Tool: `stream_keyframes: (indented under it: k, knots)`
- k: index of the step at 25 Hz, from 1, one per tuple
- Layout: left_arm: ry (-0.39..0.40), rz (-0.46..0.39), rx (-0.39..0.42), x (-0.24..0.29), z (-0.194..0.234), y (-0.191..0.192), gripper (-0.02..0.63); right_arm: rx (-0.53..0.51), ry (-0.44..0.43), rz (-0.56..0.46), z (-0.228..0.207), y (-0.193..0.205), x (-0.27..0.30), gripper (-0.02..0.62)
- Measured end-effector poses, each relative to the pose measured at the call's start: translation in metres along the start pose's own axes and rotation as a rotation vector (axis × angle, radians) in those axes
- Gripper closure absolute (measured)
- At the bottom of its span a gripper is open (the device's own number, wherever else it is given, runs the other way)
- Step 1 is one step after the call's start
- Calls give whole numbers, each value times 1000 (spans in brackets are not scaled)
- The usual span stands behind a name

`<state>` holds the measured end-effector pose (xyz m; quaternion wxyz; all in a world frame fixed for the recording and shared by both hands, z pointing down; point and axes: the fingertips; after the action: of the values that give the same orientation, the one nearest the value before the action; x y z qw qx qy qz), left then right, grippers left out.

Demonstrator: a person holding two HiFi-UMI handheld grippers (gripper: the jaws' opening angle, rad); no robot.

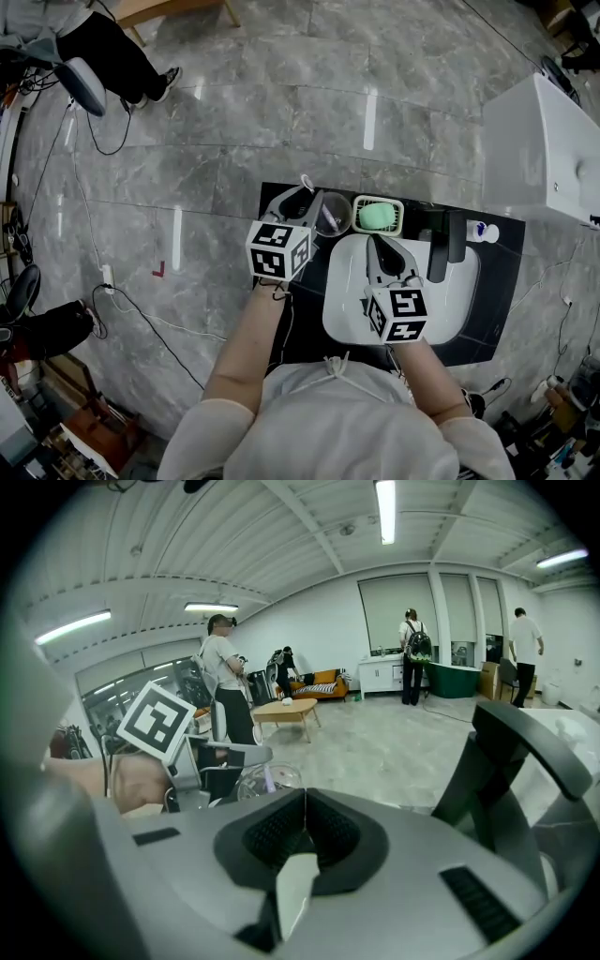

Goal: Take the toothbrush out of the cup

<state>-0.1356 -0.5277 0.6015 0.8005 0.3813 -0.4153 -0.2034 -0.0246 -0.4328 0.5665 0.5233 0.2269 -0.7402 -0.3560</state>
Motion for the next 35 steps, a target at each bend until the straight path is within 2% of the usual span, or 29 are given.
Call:
stream_keyframes:
  k: [9, 17, 31, 35]
  knots:
    - [-9, -26, -5, -7, -5, -7, 562, -4, 7, 0, 2, 1, -7, 569]
    - [-24, -79, 39, -20, -22, -23, 576, -7, 16, -25, -3, -5, -24, 569]
    - [-66, -325, 158, -108, -89, -79, 576, -41, -21, -108, 9, -15, -74, 569]
    - [-62, -381, 175, -138, -113, -82, 575, -54, -35, -125, 14, -14, -90, 569]
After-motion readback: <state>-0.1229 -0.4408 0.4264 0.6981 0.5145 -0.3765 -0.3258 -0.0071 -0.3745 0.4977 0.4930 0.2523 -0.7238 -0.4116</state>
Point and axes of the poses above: the fingertips, and each gripper's own axes: x forward along the fingers, z to its left, y out of its underside, and after that the axes turned 1 degree about z, right-handed
